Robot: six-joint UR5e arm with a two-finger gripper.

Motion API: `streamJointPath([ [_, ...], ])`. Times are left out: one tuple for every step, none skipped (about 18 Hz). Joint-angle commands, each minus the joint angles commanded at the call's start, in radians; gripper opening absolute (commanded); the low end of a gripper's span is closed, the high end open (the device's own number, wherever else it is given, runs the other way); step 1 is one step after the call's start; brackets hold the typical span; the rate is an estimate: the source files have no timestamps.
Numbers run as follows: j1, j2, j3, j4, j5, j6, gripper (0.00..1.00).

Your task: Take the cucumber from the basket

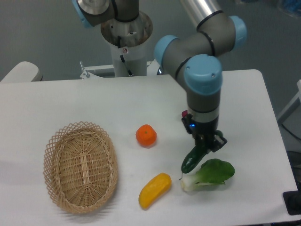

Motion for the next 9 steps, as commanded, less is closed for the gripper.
streamJointPath([
  [0.005, -0.002, 0.005, 0.000, -0.017, 0.011, 0.07],
  [0.008, -0.003, 0.012, 0.000, -0.038, 0.018, 0.07],
  [0.018, 0.000, 0.012, -0.002, -0.052, 0.023, 0.07],
  [0.022, 0.002, 0.012, -0.002, -0.061, 0.025, 0.07],
  [0.022, 0.005, 0.012, -0.002, -0.064, 0.025, 0.07],
  [0.020, 0.011, 0.012, -0.002, -0.064, 0.025, 0.07],
  [0.019, 0.011, 0.011, -0.002, -0.064, 0.025, 0.07],
  [0.017, 0.011, 0.011, -0.002, -0.066, 0.025, 0.07],
  [0.017, 0.011, 0.011, -0.002, -0.065, 0.025, 0.07],
])
